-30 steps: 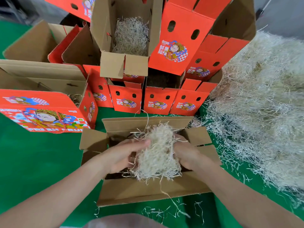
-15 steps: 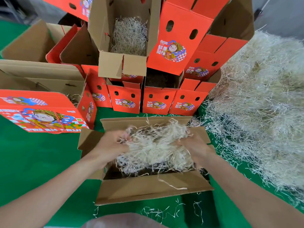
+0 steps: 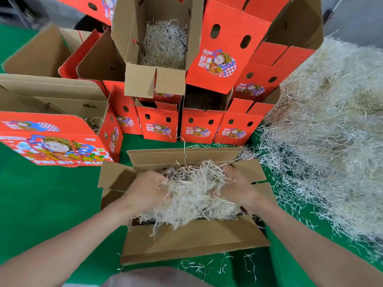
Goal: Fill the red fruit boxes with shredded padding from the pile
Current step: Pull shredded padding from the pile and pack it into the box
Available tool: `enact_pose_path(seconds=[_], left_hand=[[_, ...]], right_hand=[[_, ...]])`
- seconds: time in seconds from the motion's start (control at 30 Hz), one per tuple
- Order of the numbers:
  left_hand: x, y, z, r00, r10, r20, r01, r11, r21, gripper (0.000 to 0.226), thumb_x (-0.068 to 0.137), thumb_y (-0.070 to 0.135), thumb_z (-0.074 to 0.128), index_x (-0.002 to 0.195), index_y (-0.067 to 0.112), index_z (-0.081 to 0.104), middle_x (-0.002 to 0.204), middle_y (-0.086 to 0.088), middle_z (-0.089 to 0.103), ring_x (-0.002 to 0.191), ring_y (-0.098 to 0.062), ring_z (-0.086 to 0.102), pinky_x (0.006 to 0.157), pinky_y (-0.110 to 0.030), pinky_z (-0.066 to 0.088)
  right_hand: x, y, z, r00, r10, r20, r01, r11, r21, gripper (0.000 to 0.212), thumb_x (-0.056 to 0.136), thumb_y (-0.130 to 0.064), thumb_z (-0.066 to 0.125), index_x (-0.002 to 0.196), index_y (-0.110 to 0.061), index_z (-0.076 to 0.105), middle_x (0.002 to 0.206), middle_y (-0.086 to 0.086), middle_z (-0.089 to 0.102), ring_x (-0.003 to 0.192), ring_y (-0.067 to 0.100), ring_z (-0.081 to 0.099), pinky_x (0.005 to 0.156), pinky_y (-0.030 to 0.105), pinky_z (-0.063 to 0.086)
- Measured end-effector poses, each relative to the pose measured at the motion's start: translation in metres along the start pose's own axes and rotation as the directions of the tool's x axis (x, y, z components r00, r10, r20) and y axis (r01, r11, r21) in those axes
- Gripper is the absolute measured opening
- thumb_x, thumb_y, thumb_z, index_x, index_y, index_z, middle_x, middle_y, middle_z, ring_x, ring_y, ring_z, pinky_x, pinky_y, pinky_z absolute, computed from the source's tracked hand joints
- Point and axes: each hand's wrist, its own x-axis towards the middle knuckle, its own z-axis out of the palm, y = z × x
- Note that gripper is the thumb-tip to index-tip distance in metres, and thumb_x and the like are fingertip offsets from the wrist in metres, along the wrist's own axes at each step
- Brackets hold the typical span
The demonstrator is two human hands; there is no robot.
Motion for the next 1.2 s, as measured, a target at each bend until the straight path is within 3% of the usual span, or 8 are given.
enact_pose_path(seconds=[0.3,0.4,0.53,0.77,0.9,1.0,1.1,1.2], left_hand=[[0.006,-0.015,-0.018,0.981,0.0,-0.194,0.049,0.967,0.249,0.029,0.089,0.02,0.05,0.113,0.007,0.058,0.078,0.005,0.056,0.066,-0.01,0.057,0.052,-0.02,0.037],[0.011,-0.009,-0.015,0.968,-0.249,0.024,0.247,0.94,-0.236,0.043,0.093,0.016,0.05,0.134,0.011,0.042,0.131,-0.005,0.048,0.115,-0.023,0.049,0.082,-0.027,0.041],[0.007,0.008,-0.001,0.898,-0.213,0.384,0.434,0.569,-0.699,0.022,0.083,0.003,0.061,0.095,0.015,0.048,0.097,0.01,0.062,0.094,-0.006,0.058,0.078,-0.035,0.051],[0.002,-0.01,0.0,0.912,-0.387,0.134,0.395,0.745,-0.538,0.065,0.078,0.001,0.065,0.137,0.009,0.039,0.125,-0.007,0.052,0.111,-0.023,0.05,0.093,-0.033,0.041],[-0.014,-0.023,-0.016,0.956,-0.295,0.0,0.282,0.914,-0.29,0.056,0.081,0.005,0.059,0.135,0.015,0.046,0.12,-0.007,0.055,0.075,-0.009,0.061,0.065,-0.025,0.048],[-0.01,-0.018,-0.013,0.973,-0.218,0.069,0.229,0.926,-0.301,0.07,0.077,0.008,0.064,0.14,0.025,0.037,0.133,0.002,0.046,0.082,-0.01,0.061,0.057,-0.022,0.05],[-0.005,-0.001,-0.001,0.952,-0.1,0.29,0.21,0.902,-0.377,0.06,0.072,0.017,0.072,0.12,0.038,0.043,0.115,0.015,0.052,0.08,-0.007,0.055,0.048,-0.014,0.043],[0.004,0.0,0.008,0.958,-0.11,0.266,0.136,0.987,-0.082,0.018,0.076,0.024,0.066,0.084,0.028,0.051,0.083,0.011,0.054,0.074,-0.012,0.057,0.055,-0.018,0.044]], right_hand=[[0.002,-0.004,-0.026,1.0,-0.022,0.019,0.027,0.959,-0.281,0.079,0.083,-0.006,0.061,0.147,-0.02,0.018,0.154,0.001,0.018,0.122,0.017,0.044,0.095,0.016,0.038],[0.005,-0.01,-0.022,0.999,0.01,0.045,-0.007,0.998,-0.068,0.077,0.083,-0.009,0.064,0.146,-0.027,0.022,0.153,-0.001,0.02,0.135,0.024,0.03,0.107,0.037,0.028],[0.011,-0.023,0.002,0.973,0.111,0.201,-0.153,0.966,0.21,0.097,0.074,-0.032,0.075,0.148,-0.029,0.012,0.15,-0.003,0.027,0.137,0.023,0.026,0.11,0.043,0.019],[0.012,-0.012,0.01,0.979,0.037,0.202,-0.017,0.995,-0.098,0.051,0.078,-0.002,0.067,0.118,-0.031,0.054,0.118,-0.007,0.059,0.084,-0.004,0.061,0.08,0.012,0.049],[0.003,-0.002,-0.018,0.987,0.142,0.079,-0.114,0.95,-0.29,0.077,0.084,-0.019,0.066,0.146,-0.024,0.021,0.148,0.003,0.031,0.131,0.024,0.037,0.104,0.03,0.032],[-0.003,-0.015,-0.011,0.975,0.087,0.203,-0.081,0.996,-0.039,0.077,0.079,-0.017,0.072,0.14,-0.037,0.029,0.142,-0.01,0.036,0.127,0.006,0.039,0.102,0.026,0.033],[0.003,-0.021,0.007,0.957,0.004,0.29,-0.043,0.991,0.129,0.057,0.079,-0.003,0.07,0.11,-0.046,0.048,0.093,-0.035,0.051,0.071,-0.025,0.053,0.063,-0.002,0.04],[0.013,-0.018,0.008,0.968,0.097,0.23,-0.111,0.993,0.05,0.064,0.081,-0.007,0.068,0.131,-0.034,0.04,0.106,-0.019,0.053,0.09,-0.01,0.057,0.085,0.007,0.04]])
